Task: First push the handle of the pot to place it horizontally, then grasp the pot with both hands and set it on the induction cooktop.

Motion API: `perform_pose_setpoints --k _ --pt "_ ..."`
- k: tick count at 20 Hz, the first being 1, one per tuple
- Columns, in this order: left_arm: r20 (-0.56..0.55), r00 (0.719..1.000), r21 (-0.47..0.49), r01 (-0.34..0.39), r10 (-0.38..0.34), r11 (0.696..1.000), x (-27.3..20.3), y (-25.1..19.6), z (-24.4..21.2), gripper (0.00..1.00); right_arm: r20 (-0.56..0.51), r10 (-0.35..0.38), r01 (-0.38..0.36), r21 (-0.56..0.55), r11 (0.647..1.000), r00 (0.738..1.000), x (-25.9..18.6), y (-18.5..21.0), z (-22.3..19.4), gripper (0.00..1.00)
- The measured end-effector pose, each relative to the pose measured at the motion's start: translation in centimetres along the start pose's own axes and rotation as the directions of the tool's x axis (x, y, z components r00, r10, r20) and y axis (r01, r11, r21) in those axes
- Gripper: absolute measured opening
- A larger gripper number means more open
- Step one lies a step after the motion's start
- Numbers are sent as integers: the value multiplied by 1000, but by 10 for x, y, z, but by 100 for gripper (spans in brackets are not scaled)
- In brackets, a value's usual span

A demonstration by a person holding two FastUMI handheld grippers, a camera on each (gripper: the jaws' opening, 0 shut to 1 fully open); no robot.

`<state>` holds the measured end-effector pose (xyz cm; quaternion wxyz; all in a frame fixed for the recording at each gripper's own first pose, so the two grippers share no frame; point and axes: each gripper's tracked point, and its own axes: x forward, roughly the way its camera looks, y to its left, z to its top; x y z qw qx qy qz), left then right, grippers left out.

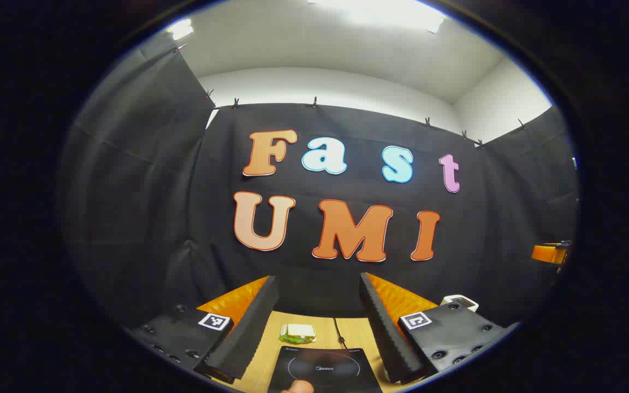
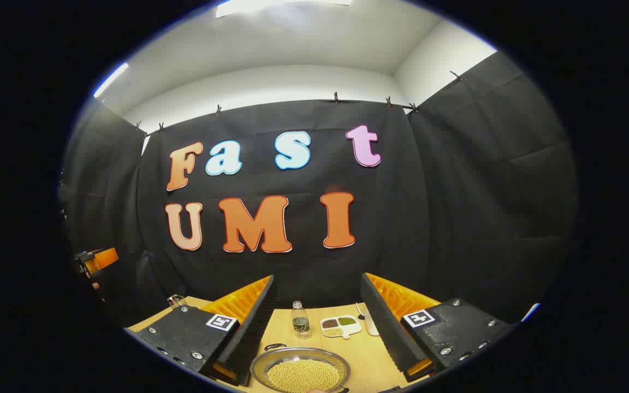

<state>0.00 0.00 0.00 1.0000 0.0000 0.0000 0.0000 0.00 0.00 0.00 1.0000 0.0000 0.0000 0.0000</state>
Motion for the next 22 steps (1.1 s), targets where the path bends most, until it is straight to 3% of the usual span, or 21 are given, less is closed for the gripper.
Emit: perform_pose_setpoints --k 22 --pt "4 1000 40 -17 16 999 -5 -5 5 98 -9 -8 8 -14 1000 1000 0 -18 -10 93"
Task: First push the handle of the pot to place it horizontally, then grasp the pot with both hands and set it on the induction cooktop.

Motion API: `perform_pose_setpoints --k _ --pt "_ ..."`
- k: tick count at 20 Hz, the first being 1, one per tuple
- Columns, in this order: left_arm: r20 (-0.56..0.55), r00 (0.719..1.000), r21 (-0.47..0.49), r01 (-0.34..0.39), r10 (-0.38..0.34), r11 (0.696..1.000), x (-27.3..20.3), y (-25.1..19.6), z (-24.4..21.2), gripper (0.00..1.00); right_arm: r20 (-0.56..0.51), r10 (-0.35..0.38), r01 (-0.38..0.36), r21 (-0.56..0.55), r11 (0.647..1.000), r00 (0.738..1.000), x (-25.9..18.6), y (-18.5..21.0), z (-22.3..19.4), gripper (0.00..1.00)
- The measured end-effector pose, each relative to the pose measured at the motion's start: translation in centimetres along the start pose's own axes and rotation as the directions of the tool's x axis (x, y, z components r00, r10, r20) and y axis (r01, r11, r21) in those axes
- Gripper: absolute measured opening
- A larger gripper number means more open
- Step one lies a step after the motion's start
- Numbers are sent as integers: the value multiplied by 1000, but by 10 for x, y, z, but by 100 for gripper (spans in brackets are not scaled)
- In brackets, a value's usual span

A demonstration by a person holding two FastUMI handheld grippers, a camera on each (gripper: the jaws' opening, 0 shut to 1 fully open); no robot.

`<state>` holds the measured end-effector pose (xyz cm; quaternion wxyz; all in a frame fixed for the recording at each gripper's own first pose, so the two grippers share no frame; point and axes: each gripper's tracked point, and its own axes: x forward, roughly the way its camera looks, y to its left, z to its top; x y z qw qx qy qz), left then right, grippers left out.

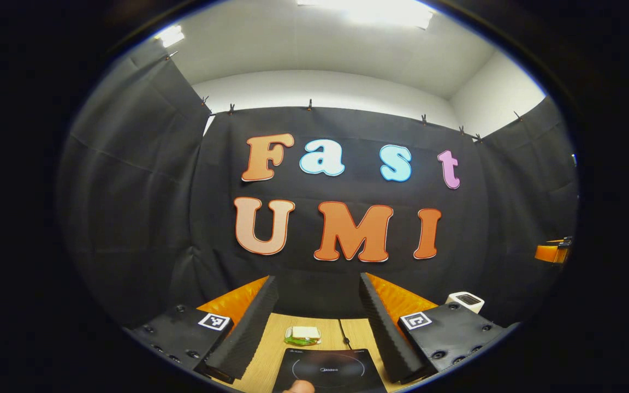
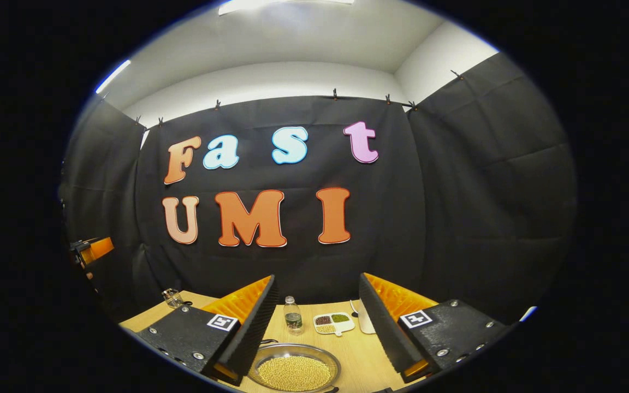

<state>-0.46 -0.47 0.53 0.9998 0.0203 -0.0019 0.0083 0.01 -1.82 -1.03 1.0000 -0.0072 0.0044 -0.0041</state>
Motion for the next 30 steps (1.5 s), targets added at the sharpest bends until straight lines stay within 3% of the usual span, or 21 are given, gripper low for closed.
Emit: perform_pose_setpoints --k 1,2,5,7,9,10,15,20,28,30 --pt "2 1000 -2 0 0 1000 0 -1 0 98 -1 1 -1 0 1000 1000 -1 0 -1 97" --pt "4 1000 -3 -3 3 1000 1 0 0 98 0 8 -8 0 1000 1000 -1 1 -2 87" --pt "-3 1000 -4 -15 15 1000 1 3 -2 97 -6 36 -36 -1 999 999 -1 5 -9 76" --pt "-13 1000 -4 -16 16 1000 0 2 -4 97 -23 64 -64 -1 998 998 -1 10 -18 63" --pt "-17 1000 3 -17 18 1000 -1 3 -5 97 -43 84 -84 1 996 996 -2 14 -29 59" --pt "-17 1000 4 -14 14 1000 -1 3 -5 97 -51 87 -87 -2 996 995 -1 14 -36 45" --pt "3 1000 10 -6 6 1000 -6 2 -1 98 -123 98 -101 -17 995 987 1 20 -81 11" --pt "-17 1000 16 -11 11 1000 -7 9 -10 98 -210 125 -122 26 992 970 -5 22 -134 0" --pt "-22 999 12 -35 35 999 -7 25 -17 97 -308 125 -106 77 991 943 -33 19 -212 0" --pt "-15 999 15 -31 31 999 -6 25 -16 97 -333 105 -95 47 994 937 -38 16 -234 0"
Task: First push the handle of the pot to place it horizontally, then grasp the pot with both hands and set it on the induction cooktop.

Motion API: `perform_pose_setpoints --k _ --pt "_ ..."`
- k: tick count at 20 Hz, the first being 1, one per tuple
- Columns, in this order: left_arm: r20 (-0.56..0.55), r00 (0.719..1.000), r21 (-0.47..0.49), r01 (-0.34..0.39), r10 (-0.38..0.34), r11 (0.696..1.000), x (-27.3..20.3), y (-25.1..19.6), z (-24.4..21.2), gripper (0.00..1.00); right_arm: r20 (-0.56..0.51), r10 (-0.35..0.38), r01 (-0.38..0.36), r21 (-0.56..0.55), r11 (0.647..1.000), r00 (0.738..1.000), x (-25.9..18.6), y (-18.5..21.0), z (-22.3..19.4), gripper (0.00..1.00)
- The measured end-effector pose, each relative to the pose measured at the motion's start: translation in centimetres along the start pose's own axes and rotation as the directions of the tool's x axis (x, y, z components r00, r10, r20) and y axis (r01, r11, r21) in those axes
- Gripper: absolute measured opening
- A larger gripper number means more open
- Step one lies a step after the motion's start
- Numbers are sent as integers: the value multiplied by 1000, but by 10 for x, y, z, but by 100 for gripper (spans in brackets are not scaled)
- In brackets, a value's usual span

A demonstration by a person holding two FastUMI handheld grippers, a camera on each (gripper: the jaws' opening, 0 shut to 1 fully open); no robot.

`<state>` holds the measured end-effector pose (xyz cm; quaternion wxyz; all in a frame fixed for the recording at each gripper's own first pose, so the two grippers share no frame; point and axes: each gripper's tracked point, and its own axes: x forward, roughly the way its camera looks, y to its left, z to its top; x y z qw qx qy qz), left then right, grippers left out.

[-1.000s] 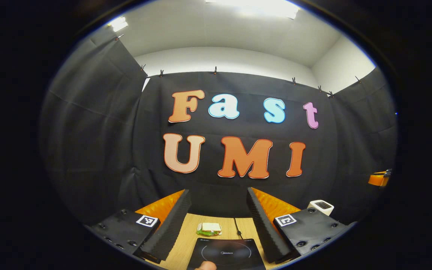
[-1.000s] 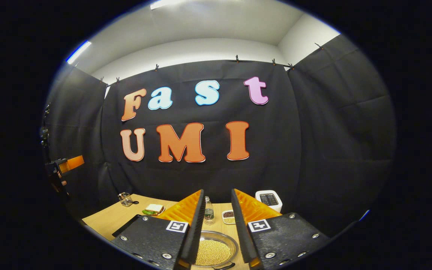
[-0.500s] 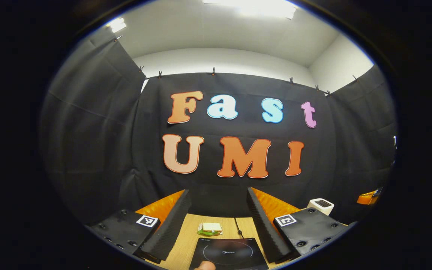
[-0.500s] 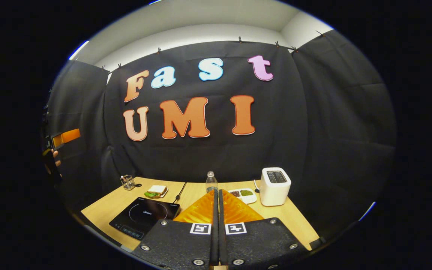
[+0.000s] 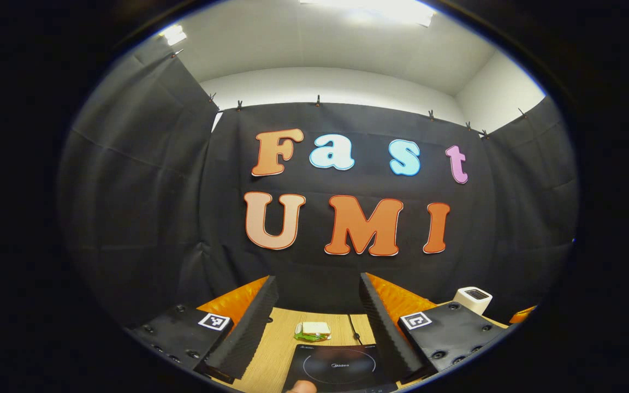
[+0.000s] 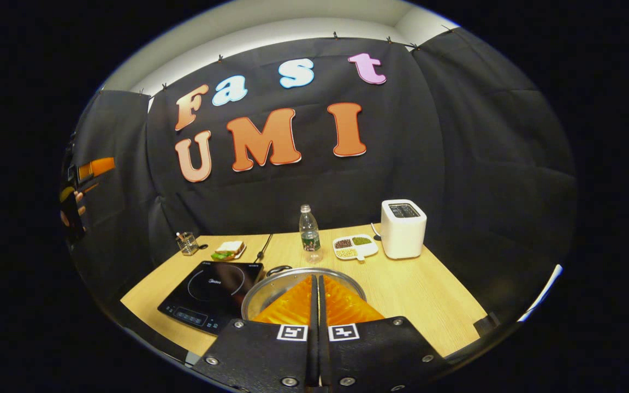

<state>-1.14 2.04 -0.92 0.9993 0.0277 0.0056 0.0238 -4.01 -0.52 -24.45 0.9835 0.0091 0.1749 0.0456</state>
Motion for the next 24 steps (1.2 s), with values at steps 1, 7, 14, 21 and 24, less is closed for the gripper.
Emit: perform_pose_setpoints --k 1,7,14,21,24 --pt "2 1000 0 3 -3 1000 -2 -1 0 97 -10 -18 18 -18 1000 1000 1 -3 -11 0" --pt "1 1000 6 22 -22 1000 -5 -8 -2 97 -170 9 -26 -94 995 985 7 18 -92 0" --pt "-20 1000 5 12 -12 1000 -7 -3 -7 97 -320 44 -79 -95 992 946 15 29 -154 0" --pt "-13 1000 9 2 -2 1000 -8 -2 -6 96 -397 19 -53 -75 996 918 32 19 -186 0" --pt "-14 1000 4 8 -8 1000 -7 -5 -6 98 -403 0 -36 -82 996 915 36 14 -190 0"
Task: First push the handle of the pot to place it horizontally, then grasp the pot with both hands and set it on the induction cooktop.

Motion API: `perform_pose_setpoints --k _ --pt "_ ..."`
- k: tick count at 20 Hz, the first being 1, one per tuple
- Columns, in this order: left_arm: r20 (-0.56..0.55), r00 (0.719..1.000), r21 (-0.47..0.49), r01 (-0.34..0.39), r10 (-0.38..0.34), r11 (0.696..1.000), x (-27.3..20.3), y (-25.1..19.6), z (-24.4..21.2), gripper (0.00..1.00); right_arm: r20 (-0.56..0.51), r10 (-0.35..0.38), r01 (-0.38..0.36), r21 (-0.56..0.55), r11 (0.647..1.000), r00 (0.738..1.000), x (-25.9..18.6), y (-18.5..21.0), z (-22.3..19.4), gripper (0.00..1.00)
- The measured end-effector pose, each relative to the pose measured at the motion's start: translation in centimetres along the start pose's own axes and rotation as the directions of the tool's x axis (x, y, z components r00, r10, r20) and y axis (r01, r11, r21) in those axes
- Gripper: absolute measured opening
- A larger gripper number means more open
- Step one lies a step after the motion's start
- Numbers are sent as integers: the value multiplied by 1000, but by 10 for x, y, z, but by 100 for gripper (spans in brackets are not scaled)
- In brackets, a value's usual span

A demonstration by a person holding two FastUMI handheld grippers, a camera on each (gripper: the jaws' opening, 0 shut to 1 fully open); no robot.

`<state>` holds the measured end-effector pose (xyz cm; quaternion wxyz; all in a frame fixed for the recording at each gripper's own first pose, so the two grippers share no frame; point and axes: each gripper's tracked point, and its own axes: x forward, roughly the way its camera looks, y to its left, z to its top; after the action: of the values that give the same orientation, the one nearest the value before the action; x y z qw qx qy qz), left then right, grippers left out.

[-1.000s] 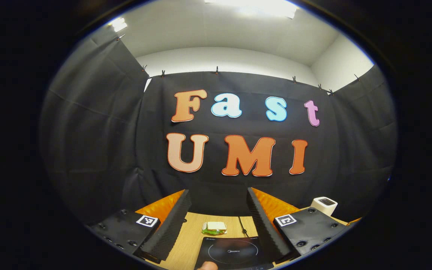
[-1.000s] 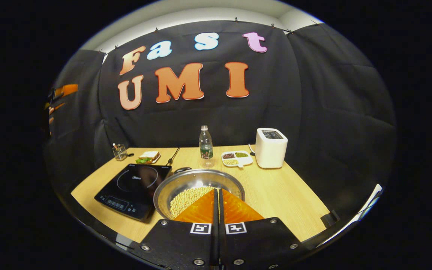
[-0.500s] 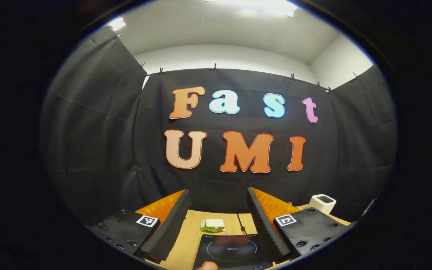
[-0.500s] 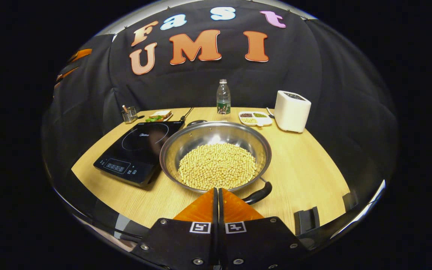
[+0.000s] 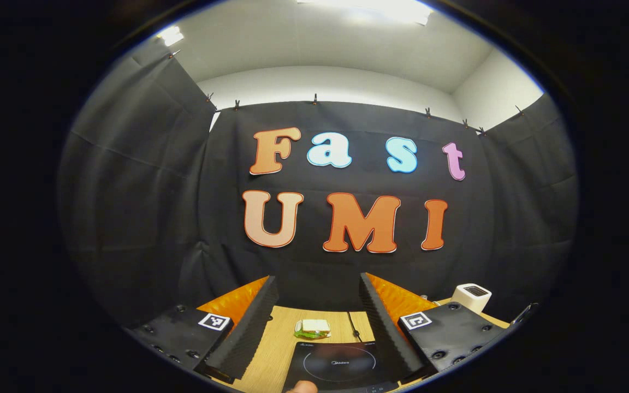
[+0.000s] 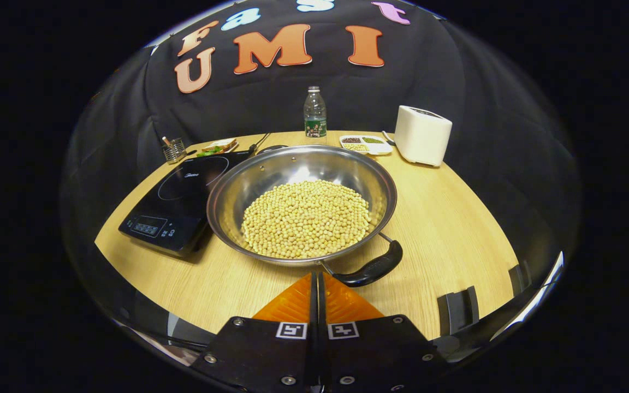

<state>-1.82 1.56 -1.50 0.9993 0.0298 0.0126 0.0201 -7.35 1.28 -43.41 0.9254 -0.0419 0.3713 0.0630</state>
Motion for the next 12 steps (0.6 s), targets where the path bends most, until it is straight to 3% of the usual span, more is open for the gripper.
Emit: perform_pose_setpoints --k 12 --pt "-23 1000 -5 -19 19 1000 7 11 -12 98 -3 -40 40 44 998 999 10 -23 8 0"
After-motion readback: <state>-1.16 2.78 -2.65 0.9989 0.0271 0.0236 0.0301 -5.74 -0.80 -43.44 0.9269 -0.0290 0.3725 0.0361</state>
